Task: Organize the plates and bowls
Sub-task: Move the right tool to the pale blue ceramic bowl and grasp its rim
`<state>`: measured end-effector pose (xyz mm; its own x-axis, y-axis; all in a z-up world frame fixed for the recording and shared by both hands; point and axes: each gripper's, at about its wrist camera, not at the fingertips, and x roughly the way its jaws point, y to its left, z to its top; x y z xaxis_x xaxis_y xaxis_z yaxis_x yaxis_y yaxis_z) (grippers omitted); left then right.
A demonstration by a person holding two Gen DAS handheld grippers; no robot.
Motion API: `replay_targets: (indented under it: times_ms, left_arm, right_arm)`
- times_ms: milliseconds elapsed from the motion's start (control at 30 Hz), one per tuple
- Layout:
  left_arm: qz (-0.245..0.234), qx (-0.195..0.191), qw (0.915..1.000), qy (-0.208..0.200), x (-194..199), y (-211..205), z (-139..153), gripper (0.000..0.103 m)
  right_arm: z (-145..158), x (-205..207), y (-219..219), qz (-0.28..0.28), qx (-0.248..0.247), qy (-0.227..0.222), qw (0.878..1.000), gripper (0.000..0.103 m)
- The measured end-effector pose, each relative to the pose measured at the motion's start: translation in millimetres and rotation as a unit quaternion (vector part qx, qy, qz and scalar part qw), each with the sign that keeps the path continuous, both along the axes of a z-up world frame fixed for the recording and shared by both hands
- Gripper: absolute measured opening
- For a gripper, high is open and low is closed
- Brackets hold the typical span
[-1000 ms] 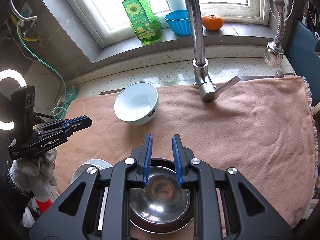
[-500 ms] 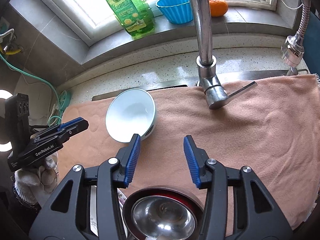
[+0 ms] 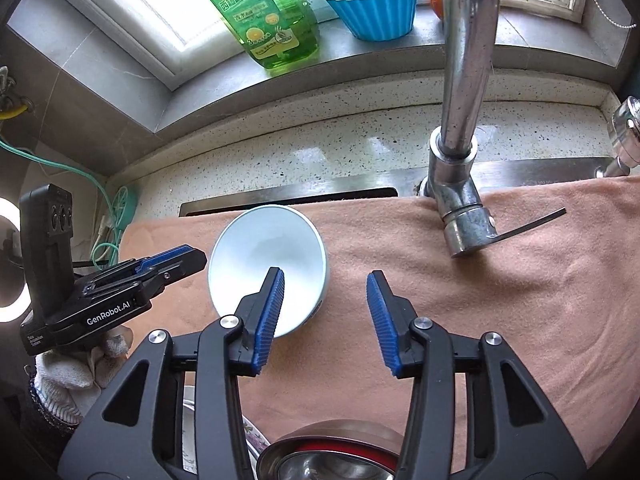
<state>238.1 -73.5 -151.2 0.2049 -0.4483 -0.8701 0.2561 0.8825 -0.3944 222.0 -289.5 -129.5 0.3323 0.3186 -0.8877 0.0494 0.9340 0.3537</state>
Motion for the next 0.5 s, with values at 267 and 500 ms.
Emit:
replay_targets:
  times_ms: [267,500]
  left_arm:
    - [0.004,-0.001,0.9999,0.012,3.7,-0.3,-10.6,0.025]
    - [0.0,-0.006,0.9998,0.018,5.9,-1.2,-14.9,0.024]
  right_arm:
    - [-25.1,16.2,8.6,0.006,0.002,0.029,1.0,0.025]
    - [-38.9,22.7,6.8,-0.001,0.011,0.047,0.999,0.018]
